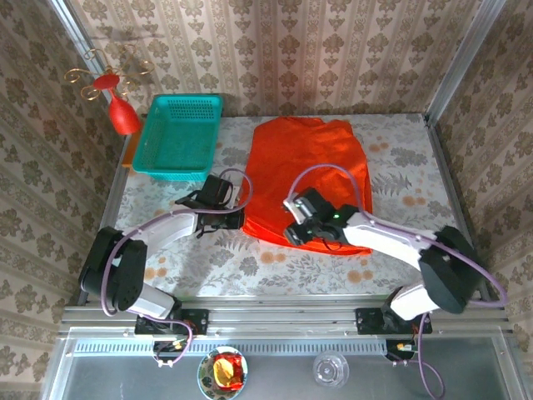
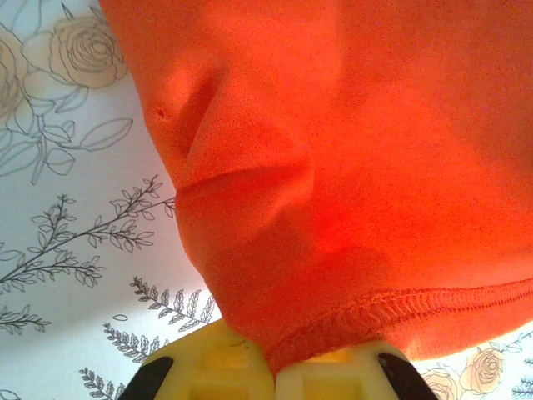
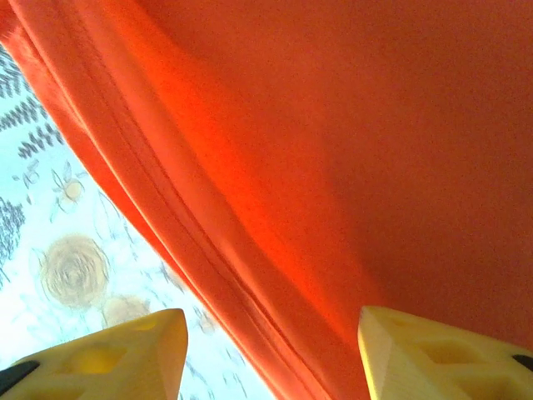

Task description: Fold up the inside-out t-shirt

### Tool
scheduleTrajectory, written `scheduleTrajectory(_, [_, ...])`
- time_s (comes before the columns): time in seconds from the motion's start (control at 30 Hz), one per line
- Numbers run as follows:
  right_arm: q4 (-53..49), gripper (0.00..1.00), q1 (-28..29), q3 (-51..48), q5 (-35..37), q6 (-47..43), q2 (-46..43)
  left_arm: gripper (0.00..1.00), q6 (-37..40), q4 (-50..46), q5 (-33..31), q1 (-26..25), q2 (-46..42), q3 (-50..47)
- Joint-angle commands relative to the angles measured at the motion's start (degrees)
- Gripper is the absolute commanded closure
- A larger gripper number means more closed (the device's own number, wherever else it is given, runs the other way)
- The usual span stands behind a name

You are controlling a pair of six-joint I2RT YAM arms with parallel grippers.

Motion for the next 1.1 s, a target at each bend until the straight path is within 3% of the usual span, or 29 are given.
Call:
scheduleTrajectory(0.0, [2.8,0.40,3.1,6.5,3.8,-5.1,6.7,1.00,0.2,-2.2,0.1,0.0,-2.0,1.7])
scheduleTrajectory(0.23, [2.2,0.38,4.9,15.3,7.0,-5.3,17.3,1.00,0.1,-2.7,-0.7,0.4,-3.7,1.4])
scheduleTrajectory(0.37, [2.4,0.38,4.9,15.1,6.3,-5.3,18.2,1.00,0.1,-2.9,-0.7,0.7,-4.2,1.5])
scheduleTrajectory(0.5, [0.6,0.38,4.5,13.5,12.1,-5.5,18.0,1.00,0.2,-3.2,-0.9,1.0,-4.8,1.4])
scheduleTrajectory(0.9, [-5.8,0.46,-7.8,-1.3,15.8,-0.1,-0.4,1.00,0.1,-4.2,-3.0,3.1,-6.5,-0.7])
scheduleTrajectory(1.07, [-7.3,0.58,-12.3,-3.5,16.7,1.1,-5.0,1.00,0.0,-4.4,-2.7,3.3,-6.5,-1.0])
